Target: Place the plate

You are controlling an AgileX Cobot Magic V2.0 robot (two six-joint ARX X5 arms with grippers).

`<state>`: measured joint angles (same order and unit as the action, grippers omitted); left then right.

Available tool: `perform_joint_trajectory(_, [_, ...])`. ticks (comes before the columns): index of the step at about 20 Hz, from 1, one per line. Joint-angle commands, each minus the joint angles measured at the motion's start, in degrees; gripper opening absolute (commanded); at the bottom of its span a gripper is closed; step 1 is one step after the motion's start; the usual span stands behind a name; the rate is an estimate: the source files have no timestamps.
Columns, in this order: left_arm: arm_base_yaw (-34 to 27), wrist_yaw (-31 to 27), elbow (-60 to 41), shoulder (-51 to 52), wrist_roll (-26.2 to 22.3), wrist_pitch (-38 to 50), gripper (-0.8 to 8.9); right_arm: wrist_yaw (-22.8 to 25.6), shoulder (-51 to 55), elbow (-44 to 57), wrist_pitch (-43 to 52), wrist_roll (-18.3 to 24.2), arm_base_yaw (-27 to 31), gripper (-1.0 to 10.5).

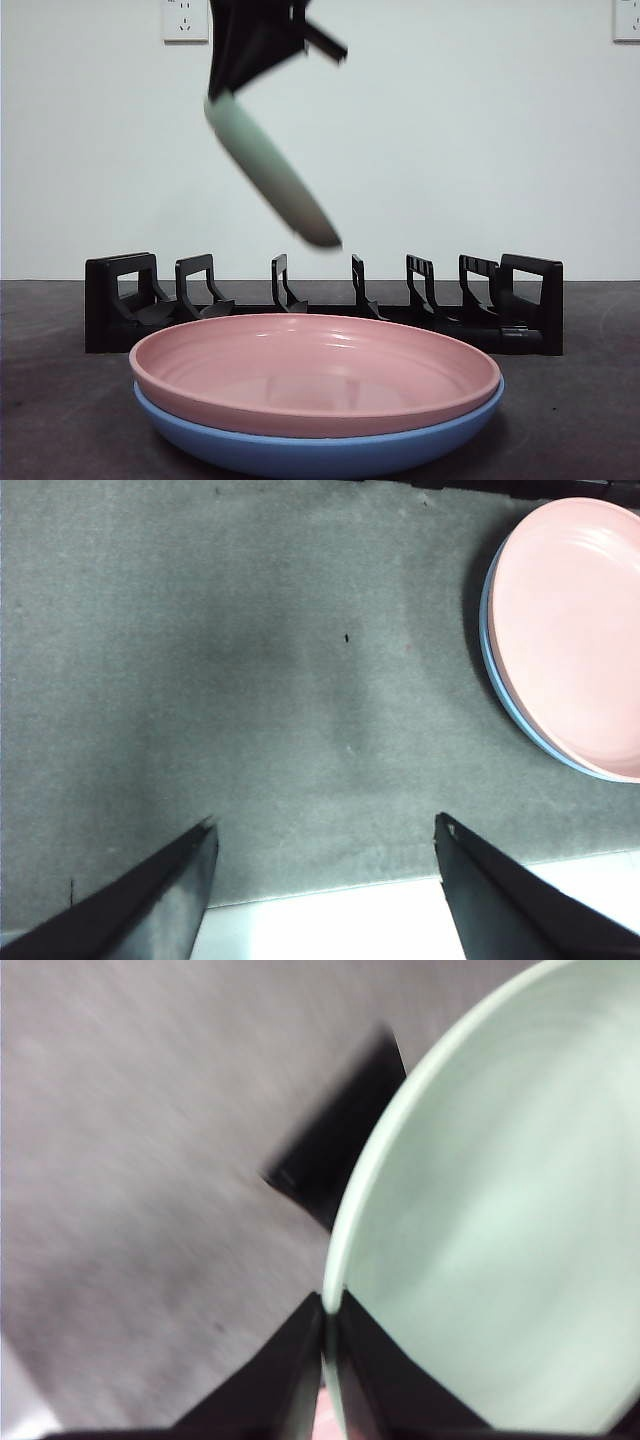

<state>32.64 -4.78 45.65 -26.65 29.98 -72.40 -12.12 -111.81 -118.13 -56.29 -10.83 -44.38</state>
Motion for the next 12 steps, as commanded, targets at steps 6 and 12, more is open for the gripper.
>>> perform_joint_trajectory(6, [0.20, -0.87, 0.85, -0.20, -0.63, 0.44, 3.44, 2.51, 4.35, -2.56, -4.50, 10.40, -5.38, 0.1])
perform_joint_trajectory(12, [0.20, -1.68, 0.85, -0.20, -0.61, 2.60, 3.44, 8.04, 14.29, 10.73, 5.77, 12.63, -12.70, 0.1])
